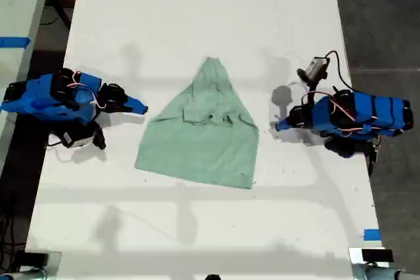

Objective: Fold t shirt

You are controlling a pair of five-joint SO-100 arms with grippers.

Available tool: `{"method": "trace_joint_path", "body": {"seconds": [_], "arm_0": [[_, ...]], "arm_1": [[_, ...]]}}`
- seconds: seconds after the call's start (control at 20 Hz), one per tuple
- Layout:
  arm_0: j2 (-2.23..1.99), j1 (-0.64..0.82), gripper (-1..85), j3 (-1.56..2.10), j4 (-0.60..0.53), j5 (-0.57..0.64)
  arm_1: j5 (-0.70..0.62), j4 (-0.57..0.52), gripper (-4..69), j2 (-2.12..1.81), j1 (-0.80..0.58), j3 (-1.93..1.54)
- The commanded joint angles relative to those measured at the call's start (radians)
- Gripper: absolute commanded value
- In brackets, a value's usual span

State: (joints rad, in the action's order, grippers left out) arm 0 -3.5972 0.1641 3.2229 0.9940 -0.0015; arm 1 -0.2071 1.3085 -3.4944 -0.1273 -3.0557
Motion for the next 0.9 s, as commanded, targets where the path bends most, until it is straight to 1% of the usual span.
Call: {"method": "trace_joint_path", "body": {"seconds": [0.0, 0.45, 0.5, 0.55, 0.6, 0.65, 0.7, 0.75, 0.8, 0.85], "arm_0": [[-0.009, 0.003, 0.0, 0.008, 0.023, -0.032], [-0.009, -0.025, 0.0, 0.011, 0.005, -0.021], [-0.009, -0.025, 0.0, 0.011, 0.009, -0.026], [-0.009, -0.025, 0.0, 0.011, 0.014, -0.032], [-0.009, -0.021, 0.0, 0.011, 0.017, -0.04], [-0.009, -0.012, 0.0, 0.011, 0.02, -0.041], [-0.009, -0.005, 0.0, 0.011, 0.02, -0.04], [-0.009, -0.002, 0.0, 0.011, 0.02, -0.035], [-0.009, -0.002, 0.0, 0.009, 0.02, -0.034], [-0.009, -0.002, 0.0, 0.009, 0.02, -0.034]], "arm_1": [[0.018, 0.0, -0.2, -0.015, -0.006, -0.052], [0.051, 0.006, -0.2, -0.015, -0.005, -0.054], [0.067, -0.02, -0.2, -0.015, -0.002, -0.054], [0.075, -0.069, -0.3, -0.015, -0.002, -0.049], [0.046, -0.152, -0.3, -0.012, 0.012, -0.041], [0.044, -0.187, -0.3, 0.006, 0.02, -0.021], [0.071, -0.178, -0.3, 0.064, 0.034, 0.02], [0.077, -0.213, -0.2, 0.161, 0.061, 0.054], [0.084, -0.282, 5.4, 0.273, 0.083, 0.08], [0.114, -0.333, 9.3, 0.379, 0.104, 0.11]]}}
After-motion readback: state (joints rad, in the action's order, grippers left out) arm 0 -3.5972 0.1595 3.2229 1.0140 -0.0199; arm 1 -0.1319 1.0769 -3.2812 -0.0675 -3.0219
